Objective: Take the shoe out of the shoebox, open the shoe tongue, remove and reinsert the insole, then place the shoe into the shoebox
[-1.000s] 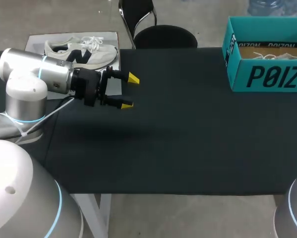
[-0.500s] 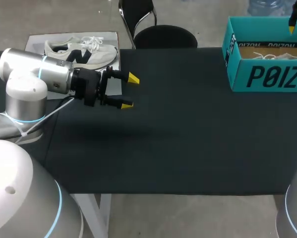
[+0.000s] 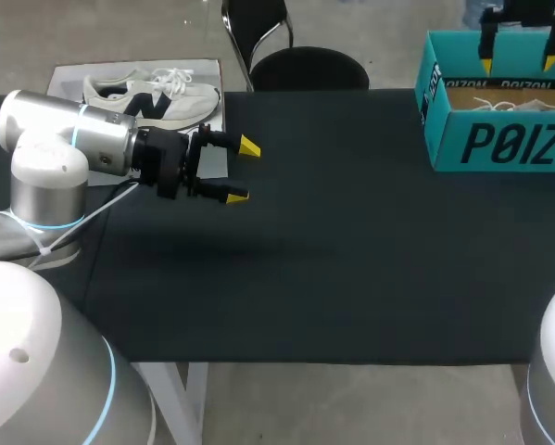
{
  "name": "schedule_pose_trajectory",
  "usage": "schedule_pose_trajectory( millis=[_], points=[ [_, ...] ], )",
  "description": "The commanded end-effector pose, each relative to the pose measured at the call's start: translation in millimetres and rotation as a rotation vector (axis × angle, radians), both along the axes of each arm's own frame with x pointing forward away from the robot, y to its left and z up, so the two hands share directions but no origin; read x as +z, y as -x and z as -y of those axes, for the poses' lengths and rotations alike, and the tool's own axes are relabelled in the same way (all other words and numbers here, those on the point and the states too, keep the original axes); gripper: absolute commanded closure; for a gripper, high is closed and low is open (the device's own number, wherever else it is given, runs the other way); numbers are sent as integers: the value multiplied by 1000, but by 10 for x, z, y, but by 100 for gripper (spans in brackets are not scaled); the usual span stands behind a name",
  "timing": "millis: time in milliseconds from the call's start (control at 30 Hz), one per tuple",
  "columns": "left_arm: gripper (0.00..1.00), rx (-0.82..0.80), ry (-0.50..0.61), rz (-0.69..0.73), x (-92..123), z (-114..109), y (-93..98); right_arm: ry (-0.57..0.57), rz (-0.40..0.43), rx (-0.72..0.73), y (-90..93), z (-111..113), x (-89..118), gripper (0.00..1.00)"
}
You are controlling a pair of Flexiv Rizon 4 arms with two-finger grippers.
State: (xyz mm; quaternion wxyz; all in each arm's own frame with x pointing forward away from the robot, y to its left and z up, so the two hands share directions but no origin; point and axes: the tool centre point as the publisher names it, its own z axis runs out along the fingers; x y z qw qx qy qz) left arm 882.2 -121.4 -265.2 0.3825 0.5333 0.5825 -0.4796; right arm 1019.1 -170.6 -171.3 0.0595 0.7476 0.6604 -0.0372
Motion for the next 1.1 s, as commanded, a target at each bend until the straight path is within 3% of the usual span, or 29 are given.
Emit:
schedule_pose_trajectory(
  millis=[33, 533, 600, 700, 800, 933, 1100],
  points=[
    [0, -1, -1, 1, -1, 3, -4, 32, 58, 19, 237, -59, -10, 0],
    [0, -1, -1, 1, -1, 3, -4, 32, 58, 19, 237, -59, -10, 0],
    [0, 62, -12, 43, 253, -38, -193, 32, 58, 19, 237, -59, -10, 0],
    [0, 165, -59, 32, 566, -175, -426, 32, 58, 19, 237, -59, -10, 0],
    [0, 225, -128, 12, 743, -358, -562, 32, 58, 19, 237, -59, -10, 0],
    [0, 287, -214, -6, 794, -617, -686, 32, 58, 19, 237, -59, -10, 0],
    [0, 366, -237, -149, 842, -887, -758, 32, 58, 19, 237, -59, -10, 0]
  ],
)
